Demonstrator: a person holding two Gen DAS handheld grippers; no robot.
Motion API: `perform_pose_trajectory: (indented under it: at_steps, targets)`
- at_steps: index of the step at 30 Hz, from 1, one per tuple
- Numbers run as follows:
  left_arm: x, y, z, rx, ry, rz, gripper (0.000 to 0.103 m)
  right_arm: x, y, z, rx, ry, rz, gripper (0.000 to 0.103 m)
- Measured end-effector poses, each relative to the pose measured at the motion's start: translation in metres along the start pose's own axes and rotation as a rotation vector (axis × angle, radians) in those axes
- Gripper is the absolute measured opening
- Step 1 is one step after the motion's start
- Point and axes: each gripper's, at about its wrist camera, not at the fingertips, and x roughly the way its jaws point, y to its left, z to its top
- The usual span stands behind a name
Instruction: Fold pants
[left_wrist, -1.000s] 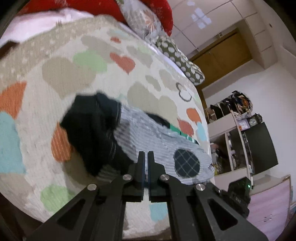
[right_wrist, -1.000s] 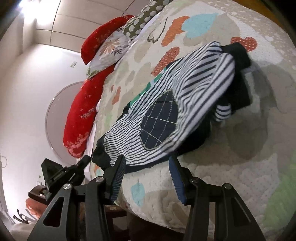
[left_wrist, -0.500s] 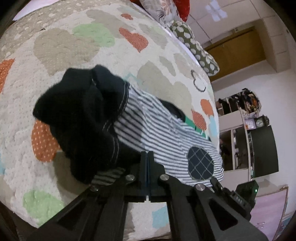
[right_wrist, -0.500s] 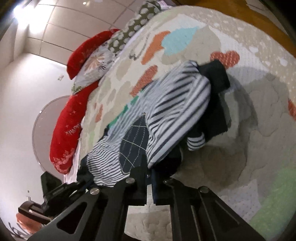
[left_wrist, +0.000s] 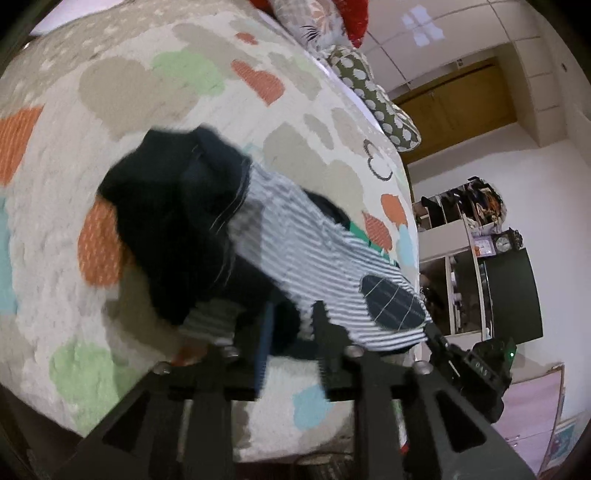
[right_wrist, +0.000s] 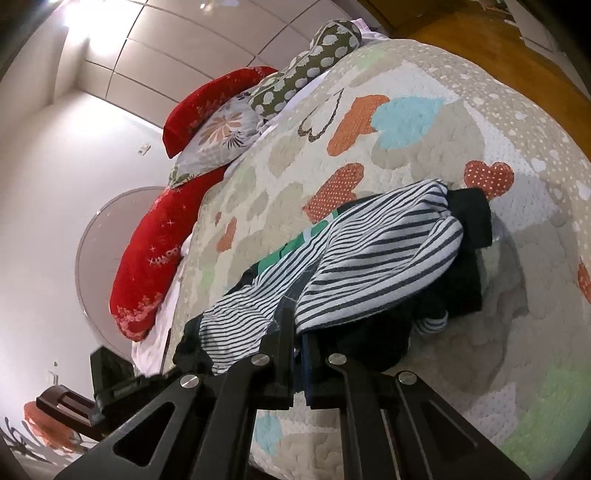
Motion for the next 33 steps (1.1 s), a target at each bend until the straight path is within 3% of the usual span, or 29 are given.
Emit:
perform_pose_trajectory:
  at_steps: [3,7,9,11,12,13,14,20,24,29,33]
  targets:
    - [0.006,0.003,-0.002,-0.015,0.012,0.002,0.025,0.0,0.002,0.002,0.0,-0.006,0.007,0.004]
    - [0.018,0.0,0.007,-0.039,0.003,0.006,0.054,-0.004,0.005,0.005,-0.01,-0.017,0.014,0.004]
    - [0.026,-0.001,0.013,-0.05,0.008,0.017,0.057,-0.006,0.006,0.005,-0.014,-0.022,0.015,0.004]
    - [0.031,0.0,0.015,-0.064,0.016,0.044,0.055,-0.007,0.007,0.004,-0.018,-0.022,0.013,0.004]
    - [0.034,0.0,0.017,-0.06,0.013,0.061,0.036,-0.007,0.007,0.004,-0.02,-0.021,0.012,0.004]
    - [0.035,0.0,0.018,-0.049,0.011,0.075,0.009,-0.007,0.008,0.003,-0.023,-0.021,0.012,0.004]
    - [0.036,0.0,0.019,-0.04,0.015,0.082,0.001,-0.008,0.008,0.004,-0.028,-0.023,0.008,0.004]
    - [0.024,-0.002,0.029,-0.037,-0.04,0.061,0.002,-0.009,0.015,0.007,-0.054,-0.032,-0.008,0.004]
    - [0.019,-0.011,0.056,-0.033,-0.075,0.068,0.002,0.0,0.028,0.024,-0.091,-0.03,-0.028,0.004]
    - [0.035,-0.034,0.121,0.027,-0.159,0.159,0.002,0.035,0.054,0.07,-0.153,-0.038,-0.067,0.004]
    - [0.066,-0.035,0.179,0.033,-0.172,0.235,0.006,0.082,0.064,0.114,-0.19,-0.072,-0.135,0.007]
